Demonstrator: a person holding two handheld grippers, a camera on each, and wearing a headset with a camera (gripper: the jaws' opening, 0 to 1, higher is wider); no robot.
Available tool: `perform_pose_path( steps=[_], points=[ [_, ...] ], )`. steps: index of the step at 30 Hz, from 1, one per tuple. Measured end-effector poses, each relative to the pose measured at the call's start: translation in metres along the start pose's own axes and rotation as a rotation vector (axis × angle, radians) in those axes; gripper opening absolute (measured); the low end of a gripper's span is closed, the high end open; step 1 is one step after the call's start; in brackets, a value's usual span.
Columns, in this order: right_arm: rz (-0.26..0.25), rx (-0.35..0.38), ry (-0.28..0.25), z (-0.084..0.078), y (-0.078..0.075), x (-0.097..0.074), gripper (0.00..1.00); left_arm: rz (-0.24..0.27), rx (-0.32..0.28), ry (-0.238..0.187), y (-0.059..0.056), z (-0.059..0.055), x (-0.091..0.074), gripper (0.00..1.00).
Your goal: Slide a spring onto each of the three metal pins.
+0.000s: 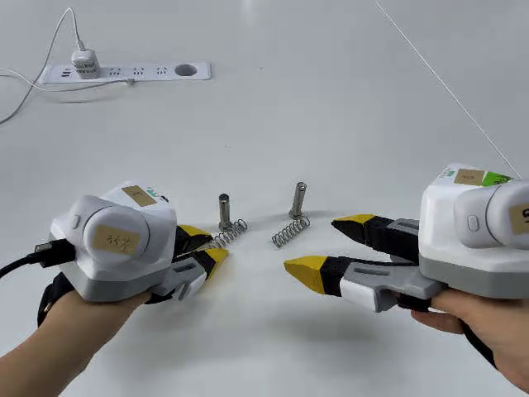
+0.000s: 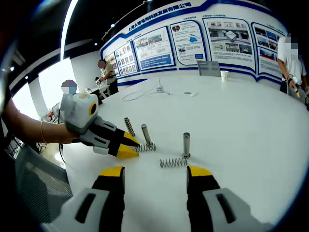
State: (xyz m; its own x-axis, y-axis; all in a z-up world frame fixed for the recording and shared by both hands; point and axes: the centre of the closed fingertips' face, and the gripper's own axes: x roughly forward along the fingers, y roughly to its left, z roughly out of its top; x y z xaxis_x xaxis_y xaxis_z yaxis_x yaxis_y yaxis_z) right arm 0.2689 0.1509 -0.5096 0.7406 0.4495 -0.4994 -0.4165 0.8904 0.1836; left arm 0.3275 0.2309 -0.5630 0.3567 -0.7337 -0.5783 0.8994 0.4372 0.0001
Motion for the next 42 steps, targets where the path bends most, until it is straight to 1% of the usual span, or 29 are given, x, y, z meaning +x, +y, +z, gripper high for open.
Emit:
perform_pose_path(
  steps=[5,12,15,19,21,25,30,33,39,42],
  points=[
    [-0.003,0.008,0.0,0.0,-0.001,0.0,0.52,-0.001,0.009,0.0,0.0,0.001,0.002,0.12],
    [-0.004,0.014,-0.001,0.0,-0.002,0.0,0.52,0.002,0.022,0.003,-0.001,0.001,0.0,0.11],
    [-0.01,0.015,-0.003,0.001,-0.003,0.0,0.52,0.0,0.035,0.003,-0.004,0.0,-0.002,0.11],
    [-0.018,0.043,-0.017,0.004,-0.004,0.0,0.52,-0.021,0.029,-0.024,-0.011,0.003,-0.008,0.1],
    [-0.015,0.051,-0.027,0.007,-0.003,-0.001,0.52,-0.026,0.042,-0.031,-0.015,0.004,-0.012,0.1],
    [-0.011,0.072,-0.047,0.012,-0.002,-0.001,0.5,-0.03,0.053,-0.044,-0.019,0.006,-0.018,0.1],
    [0.0,0.096,-0.068,0.019,0.001,0.0,0.48,-0.028,0.055,-0.073,-0.022,0.013,-0.029,0.1],
    [0.012,0.102,-0.077,0.022,0.004,0.0,0.47,-0.028,0.056,-0.092,-0.024,0.017,-0.034,0.1],
    [0.042,0.144,-0.108,0.031,0.011,0.002,0.45,-0.026,0.064,-0.14,-0.03,0.025,-0.044,0.1],
    [0.052,0.15,-0.12,0.034,0.013,0.003,0.43,-0.03,0.073,-0.152,-0.032,0.026,-0.046,0.1]
  ],
)
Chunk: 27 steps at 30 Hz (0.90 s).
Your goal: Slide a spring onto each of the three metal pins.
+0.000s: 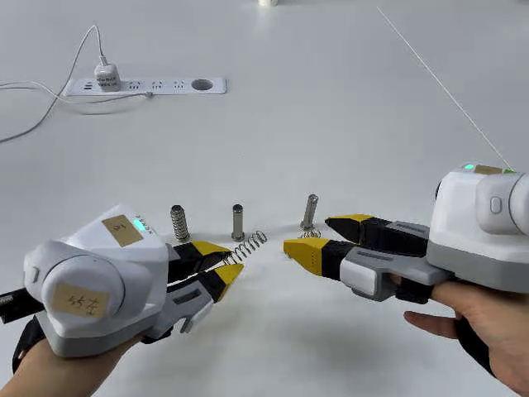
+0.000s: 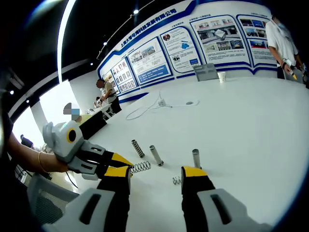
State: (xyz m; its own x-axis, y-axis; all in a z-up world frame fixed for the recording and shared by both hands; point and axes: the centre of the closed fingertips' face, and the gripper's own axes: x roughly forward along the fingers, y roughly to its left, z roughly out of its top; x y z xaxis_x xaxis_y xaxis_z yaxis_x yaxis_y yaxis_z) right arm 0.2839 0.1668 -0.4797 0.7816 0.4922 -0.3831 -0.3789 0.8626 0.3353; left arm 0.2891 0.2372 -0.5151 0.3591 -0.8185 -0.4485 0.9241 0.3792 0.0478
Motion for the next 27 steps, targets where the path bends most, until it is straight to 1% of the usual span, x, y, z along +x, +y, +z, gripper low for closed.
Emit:
perform_pose_path(
  steps=[5,11,15,18,21,25,27],
  points=[
    [0.033,0.043,-0.018,0.005,0.008,0.004,0.42,-0.002,0.003,-0.032,-0.003,0.005,-0.003,0.1],
    [0.069,0.108,-0.037,0.009,0.012,0.006,0.38,0.001,0.008,-0.063,-0.004,0.011,-0.005,0.1],
    [0.097,0.136,-0.045,0.011,0.017,0.008,0.33,-0.006,0.014,-0.098,-0.006,0.018,-0.008,0.1],
    [0.106,0.145,-0.046,0.011,0.019,0.009,0.32,-0.01,0.022,-0.118,-0.008,0.022,-0.009,0.1],
    [0.116,0.167,-0.05,0.012,0.02,0.009,0.32,-0.017,0.035,-0.147,-0.009,0.028,-0.01,0.1],
    [0.134,0.214,-0.062,0.013,0.023,0.009,0.3,-0.019,0.044,-0.172,-0.01,0.034,-0.011,0.1],
    [0.15,0.26,-0.076,0.016,0.024,0.009,0.28,-0.019,0.048,-0.185,-0.011,0.037,-0.012,0.1]
  ],
)
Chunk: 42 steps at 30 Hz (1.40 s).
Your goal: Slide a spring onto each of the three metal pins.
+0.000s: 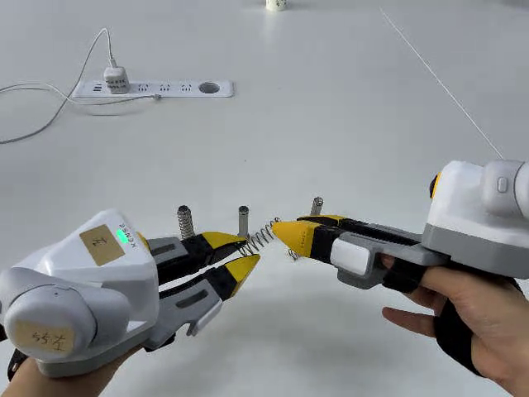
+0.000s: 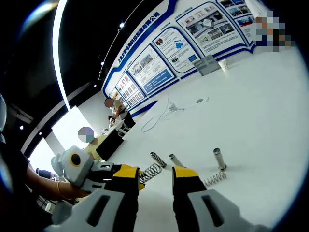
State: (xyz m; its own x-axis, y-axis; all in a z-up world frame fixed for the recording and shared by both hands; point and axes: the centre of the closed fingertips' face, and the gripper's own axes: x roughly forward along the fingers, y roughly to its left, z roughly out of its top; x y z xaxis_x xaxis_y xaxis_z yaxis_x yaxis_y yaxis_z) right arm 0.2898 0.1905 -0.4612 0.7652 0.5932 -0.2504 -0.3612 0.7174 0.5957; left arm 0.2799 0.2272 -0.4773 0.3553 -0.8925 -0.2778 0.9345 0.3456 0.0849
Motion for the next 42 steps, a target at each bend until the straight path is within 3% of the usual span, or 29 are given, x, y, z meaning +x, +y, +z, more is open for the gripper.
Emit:
perform_pose_path(
  steps=[12,26,39,42],
  points=[
    [0.042,0.102,-0.009,0.0,0.005,0.002,0.2,-0.01,-0.009,-0.056,-0.004,0.012,-0.001,0.1],
    [0.081,0.146,-0.021,0.003,0.011,0.001,0.14,-0.024,-0.016,-0.091,-0.007,0.019,-0.001,0.1],
    [0.089,0.099,-0.015,0.004,0.015,0.003,0.13,-0.015,-0.04,-0.057,-0.007,0.016,-0.001,0.11],
    [0.106,0.078,-0.03,0.007,0.019,0.004,0.11,-0.009,-0.054,-0.028,-0.007,0.011,0.0,0.11]
  ],
)
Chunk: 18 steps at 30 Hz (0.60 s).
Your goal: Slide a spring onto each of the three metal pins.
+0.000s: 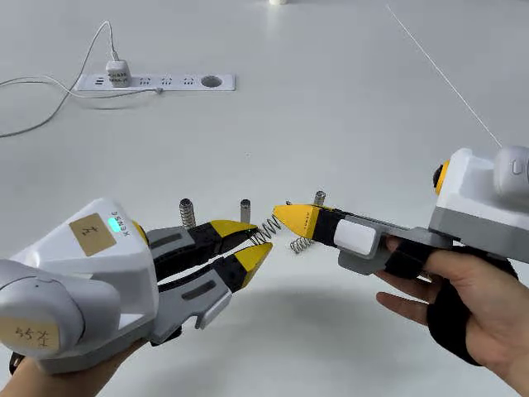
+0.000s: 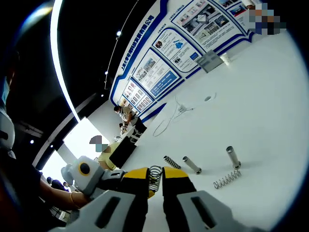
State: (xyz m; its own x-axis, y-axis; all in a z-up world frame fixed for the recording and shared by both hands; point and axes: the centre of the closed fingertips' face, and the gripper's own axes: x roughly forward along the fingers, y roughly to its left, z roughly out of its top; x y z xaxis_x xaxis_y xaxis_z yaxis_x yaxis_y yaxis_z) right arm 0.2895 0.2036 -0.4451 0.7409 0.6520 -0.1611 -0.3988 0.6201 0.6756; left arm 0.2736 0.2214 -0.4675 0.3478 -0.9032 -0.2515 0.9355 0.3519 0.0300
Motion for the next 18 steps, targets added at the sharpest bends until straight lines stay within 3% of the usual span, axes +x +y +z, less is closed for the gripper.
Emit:
perform_pose_path(
  steps=[3,12,18],
  points=[
    [-0.025,-0.062,0.024,-0.0023,-0.003,-0.0011,0.11,-0.001,-0.002,-0.002,-0.0002,-0.0005,-0.0002,0.11],
    [-0.028,-0.089,0.034,-0.0045,-0.0012,0.005,0.11,0.018,-0.02,0.01,0.0036,-0.0018,0.001,0.12],
    [-0.047,-0.161,0.054,-0.0058,-0.0001,0.0066,0.11,0.029,-0.036,0.028,0.0063,-0.0056,0.0005,0.16]
  ],
)
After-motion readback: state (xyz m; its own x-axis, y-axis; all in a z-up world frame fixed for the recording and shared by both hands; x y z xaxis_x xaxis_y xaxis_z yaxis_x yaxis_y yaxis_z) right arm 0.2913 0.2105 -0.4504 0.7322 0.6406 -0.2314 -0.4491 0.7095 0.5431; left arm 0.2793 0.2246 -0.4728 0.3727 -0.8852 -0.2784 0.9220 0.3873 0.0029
